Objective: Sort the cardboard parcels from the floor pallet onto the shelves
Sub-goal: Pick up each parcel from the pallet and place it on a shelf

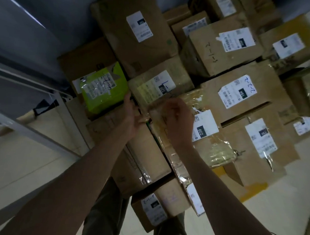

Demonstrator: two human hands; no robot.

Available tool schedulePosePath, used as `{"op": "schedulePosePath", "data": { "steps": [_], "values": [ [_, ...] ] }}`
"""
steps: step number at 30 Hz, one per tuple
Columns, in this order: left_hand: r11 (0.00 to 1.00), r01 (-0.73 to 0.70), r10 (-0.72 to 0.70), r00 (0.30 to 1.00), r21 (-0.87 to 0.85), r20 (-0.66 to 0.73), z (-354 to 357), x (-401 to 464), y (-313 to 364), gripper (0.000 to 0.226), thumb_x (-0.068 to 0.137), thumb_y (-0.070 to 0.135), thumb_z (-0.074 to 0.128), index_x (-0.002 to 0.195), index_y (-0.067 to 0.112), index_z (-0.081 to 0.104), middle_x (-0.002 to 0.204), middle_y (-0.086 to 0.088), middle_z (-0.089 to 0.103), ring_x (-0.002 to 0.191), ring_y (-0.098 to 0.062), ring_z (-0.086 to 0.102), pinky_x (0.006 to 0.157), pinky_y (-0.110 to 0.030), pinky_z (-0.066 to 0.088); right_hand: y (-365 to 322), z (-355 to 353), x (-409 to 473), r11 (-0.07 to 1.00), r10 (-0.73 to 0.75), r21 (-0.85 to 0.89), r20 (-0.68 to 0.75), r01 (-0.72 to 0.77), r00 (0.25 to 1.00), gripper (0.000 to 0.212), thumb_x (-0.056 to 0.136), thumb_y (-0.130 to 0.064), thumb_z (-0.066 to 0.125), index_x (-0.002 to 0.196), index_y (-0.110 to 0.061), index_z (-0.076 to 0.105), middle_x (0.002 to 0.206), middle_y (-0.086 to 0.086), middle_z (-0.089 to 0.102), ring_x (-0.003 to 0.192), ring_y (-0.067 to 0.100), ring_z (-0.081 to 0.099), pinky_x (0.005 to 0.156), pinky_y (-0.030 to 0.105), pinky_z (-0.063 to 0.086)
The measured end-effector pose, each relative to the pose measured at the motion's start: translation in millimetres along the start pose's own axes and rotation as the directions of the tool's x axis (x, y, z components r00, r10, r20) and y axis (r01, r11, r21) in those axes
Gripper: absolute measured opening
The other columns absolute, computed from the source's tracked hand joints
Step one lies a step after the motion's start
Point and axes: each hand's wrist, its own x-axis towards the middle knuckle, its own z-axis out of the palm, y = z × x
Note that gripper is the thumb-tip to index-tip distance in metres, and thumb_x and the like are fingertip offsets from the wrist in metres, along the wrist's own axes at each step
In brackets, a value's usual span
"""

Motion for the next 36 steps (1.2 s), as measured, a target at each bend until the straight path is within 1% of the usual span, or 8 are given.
{"op": "schedulePosePath", "data": {
  "steps": [2,5,9,15,19,30,33,36],
  "values": [
    [1.0,-0.021,0.021,0.996,-0.006,0.085,27.7,-7.5,15.2,0.07,0.09,0.078,0.038,0.126,0.025,0.066,0.106,-0.004,0.075,0.089,-0.021,0.07,0.069,-0.031,0.053,2.6,-17.3,-0.7,1.0,-0.003,0.005,-0.05,0.003,0.999,0.028,0.084,0.001,0.048,0.095,-0.013,0.069,0.091,-0.006,0.072,0.085,0.007,0.064,0.077,0.023,0.049],
    [0.999,-0.048,0.05,0.994,-0.023,0.099,40.1,-7.3,10.2,0.068,0.092,0.078,0.036,0.126,0.027,0.066,0.114,-0.007,0.075,0.098,-0.023,0.074,0.089,-0.042,0.058,12.6,-40.3,-4.9,0.999,0.022,0.026,-0.101,-0.019,0.995,0.034,0.087,0.009,0.046,0.097,-0.014,0.069,0.092,-0.009,0.071,0.087,0.004,0.064,0.08,0.026,0.054],
    [1.0,-0.023,0.022,0.999,0.017,0.048,26.8,-9.6,-7.7,0.068,0.091,0.079,0.033,0.108,0.027,0.074,0.096,0.0,0.076,0.072,-0.015,0.061,0.066,-0.031,0.051,34.8,-80.0,-17.3,0.996,0.087,0.003,-0.218,-0.088,0.972,0.028,0.089,0.003,0.047,0.098,-0.015,0.065,0.106,0.002,0.067,0.098,0.018,0.065,0.076,0.036,0.058],
    [0.997,0.002,-0.005,0.999,0.073,0.043,22.0,-14.4,-16.6,0.07,0.092,0.075,0.036,0.147,0.033,0.05,0.152,-0.015,0.046,0.14,-0.044,0.041,0.113,-0.057,0.032,66.7,-130.2,-28.8,0.863,0.375,-0.197,-0.366,-0.465,0.852,0.037,0.09,-0.022,0.065,0.126,-0.019,0.059,0.14,0.009,0.041,0.132,0.032,0.035,0.109,0.045,0.03],
    [0.997,0.082,-0.081,0.992,-0.01,0.092,39.9,-30.9,-34.1,0.068,0.089,0.079,0.04,0.102,0.025,0.08,0.106,-0.017,0.076,0.092,-0.036,0.075,0.071,-0.051,0.059,85.7,-133.0,-50.3,0.776,0.611,0.011,-0.257,-0.63,0.748,0.049,0.093,-0.028,0.065,0.137,-0.016,0.046,0.146,0.012,0.028,0.127,0.039,0.046,0.107,0.052,0.044],
    [1.0,0.02,-0.022,0.991,0.012,0.13,36.7,-33.7,-58.0,0.066,0.09,0.074,0.044,0.114,0.018,0.069,0.1,-0.017,0.076,0.088,-0.033,0.076,0.073,-0.05,0.059,102.5,-139.3,-65.0,0.905,0.418,-0.012,-0.146,-0.424,0.897,0.06,0.1,-0.018,0.058,0.156,-0.016,0.035,0.154,0.008,0.032,0.133,0.027,0.046,0.109,0.046,0.047],
    [0.999,0.021,-0.025,0.995,0.038,0.098,32.9,-39.7,-75.8,0.071,0.08,0.081,0.049,0.101,0.017,0.071,0.079,-0.011,0.055,0.063,-0.024,0.053,0.064,-0.038,0.047,118.4,-157.9,-69.9,0.879,0.47,0.088,-0.319,-0.468,0.823,0.055,0.099,-0.024,0.059,0.15,-0.015,0.041,0.15,0.009,0.035,0.121,0.02,0.05,0.103,0.036,0.045],
    [0.999,0.029,-0.031,0.996,0.029,0.082,34.5,-50.6,-102.8,0.075,0.077,0.085,0.05,0.102,0.02,0.078,0.093,-0.015,0.058,0.077,-0.028,0.052,0.077,-0.048,0.045,141.3,-189.7,-70.4,0.772,0.624,0.25,-0.474,-0.584,0.621,0.06,0.097,-0.029,0.061,0.15,-0.012,0.038,0.152,0.014,0.03,0.129,0.031,0.048,0.11,0.045,0.042]
  ]
}}
